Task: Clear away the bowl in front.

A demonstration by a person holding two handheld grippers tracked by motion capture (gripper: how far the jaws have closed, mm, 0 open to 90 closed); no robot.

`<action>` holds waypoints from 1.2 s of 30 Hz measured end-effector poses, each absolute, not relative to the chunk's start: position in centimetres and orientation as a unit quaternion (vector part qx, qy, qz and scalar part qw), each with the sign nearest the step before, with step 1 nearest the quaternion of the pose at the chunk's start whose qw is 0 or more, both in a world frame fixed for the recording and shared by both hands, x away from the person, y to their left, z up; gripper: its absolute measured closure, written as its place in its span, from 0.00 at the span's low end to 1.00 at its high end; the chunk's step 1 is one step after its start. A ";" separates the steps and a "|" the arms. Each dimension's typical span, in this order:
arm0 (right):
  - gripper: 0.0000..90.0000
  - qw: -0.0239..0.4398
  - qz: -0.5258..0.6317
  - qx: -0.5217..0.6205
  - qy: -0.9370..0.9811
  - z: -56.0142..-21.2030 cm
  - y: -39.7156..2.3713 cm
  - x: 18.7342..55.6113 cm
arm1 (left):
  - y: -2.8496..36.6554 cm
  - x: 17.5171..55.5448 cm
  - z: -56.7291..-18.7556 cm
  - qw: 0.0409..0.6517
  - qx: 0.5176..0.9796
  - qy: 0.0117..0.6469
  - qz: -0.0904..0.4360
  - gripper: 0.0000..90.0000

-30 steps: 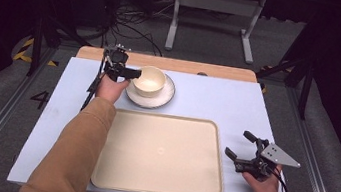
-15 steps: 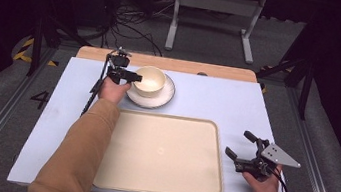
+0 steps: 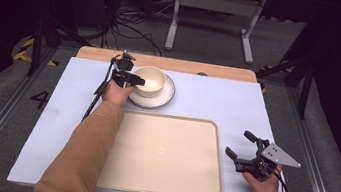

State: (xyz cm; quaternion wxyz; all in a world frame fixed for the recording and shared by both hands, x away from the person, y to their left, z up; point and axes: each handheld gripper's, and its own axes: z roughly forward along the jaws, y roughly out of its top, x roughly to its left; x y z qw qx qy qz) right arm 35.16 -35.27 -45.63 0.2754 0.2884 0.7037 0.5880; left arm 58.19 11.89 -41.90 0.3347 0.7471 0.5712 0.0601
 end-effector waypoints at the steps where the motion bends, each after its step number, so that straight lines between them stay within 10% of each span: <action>1: 0.06 0.276 0.588 0.288 0.704 -45.6 -35.3 35.2 | 11.9 58.2 -41.9 0.333 0.749 0.570 0.057 0.51; 36: 0.07 0.275 0.589 0.288 0.703 -45.6 -35.3 35.2 | 11.2 58.6 -41.8 0.296 0.709 0.638 0.054 0.92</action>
